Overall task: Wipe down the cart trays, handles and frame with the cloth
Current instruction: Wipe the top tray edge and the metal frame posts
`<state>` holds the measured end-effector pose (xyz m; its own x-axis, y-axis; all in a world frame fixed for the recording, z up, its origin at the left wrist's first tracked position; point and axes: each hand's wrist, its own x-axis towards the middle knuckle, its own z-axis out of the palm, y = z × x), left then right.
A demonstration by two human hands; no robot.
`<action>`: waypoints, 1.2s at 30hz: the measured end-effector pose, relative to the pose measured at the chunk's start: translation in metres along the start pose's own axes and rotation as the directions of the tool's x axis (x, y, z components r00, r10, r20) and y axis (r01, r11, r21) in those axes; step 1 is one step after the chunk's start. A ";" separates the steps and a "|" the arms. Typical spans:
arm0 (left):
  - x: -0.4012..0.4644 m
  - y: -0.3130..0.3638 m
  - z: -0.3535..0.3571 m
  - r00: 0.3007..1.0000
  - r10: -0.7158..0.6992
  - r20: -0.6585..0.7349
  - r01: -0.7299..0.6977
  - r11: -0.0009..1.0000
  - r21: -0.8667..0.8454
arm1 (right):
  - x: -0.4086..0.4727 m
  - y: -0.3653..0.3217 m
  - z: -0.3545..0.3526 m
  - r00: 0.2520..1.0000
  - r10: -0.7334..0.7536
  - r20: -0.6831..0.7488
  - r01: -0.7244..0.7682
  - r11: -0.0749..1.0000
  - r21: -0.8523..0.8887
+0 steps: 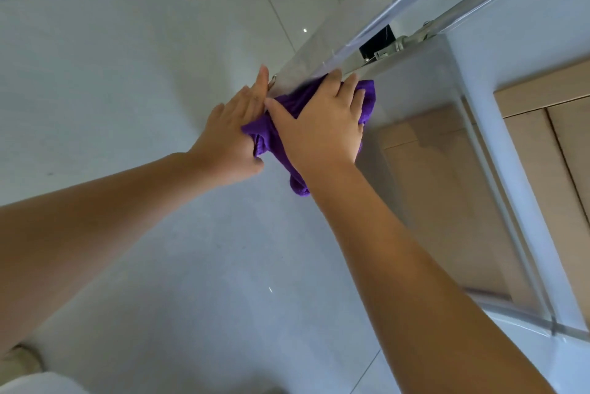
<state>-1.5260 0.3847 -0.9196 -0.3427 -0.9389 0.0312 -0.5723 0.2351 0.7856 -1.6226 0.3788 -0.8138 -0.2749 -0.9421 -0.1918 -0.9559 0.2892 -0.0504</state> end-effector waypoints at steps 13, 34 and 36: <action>-0.007 0.003 -0.001 0.997 -0.009 0.076 0.001 0.995 0.102 | -0.028 0.031 0.002 0.988 -0.152 0.001 0.150 0.973 -0.178; -0.028 0.030 0.006 0.998 0.008 -0.064 0.020 0.904 0.428 | -0.079 0.096 0.028 0.952 -0.219 -0.213 0.183 0.967 -0.176; -0.045 0.047 0.013 0.980 0.139 -0.140 -0.062 0.890 0.451 | -0.077 0.096 0.029 0.952 -0.203 -0.228 0.173 0.974 -0.146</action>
<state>-1.5472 0.4417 -0.8926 -0.3113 -0.9230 0.2261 -0.8244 0.3806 0.4190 -1.6901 0.4842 -0.8323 -0.0913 -0.9945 0.0513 -0.9937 0.0943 0.0611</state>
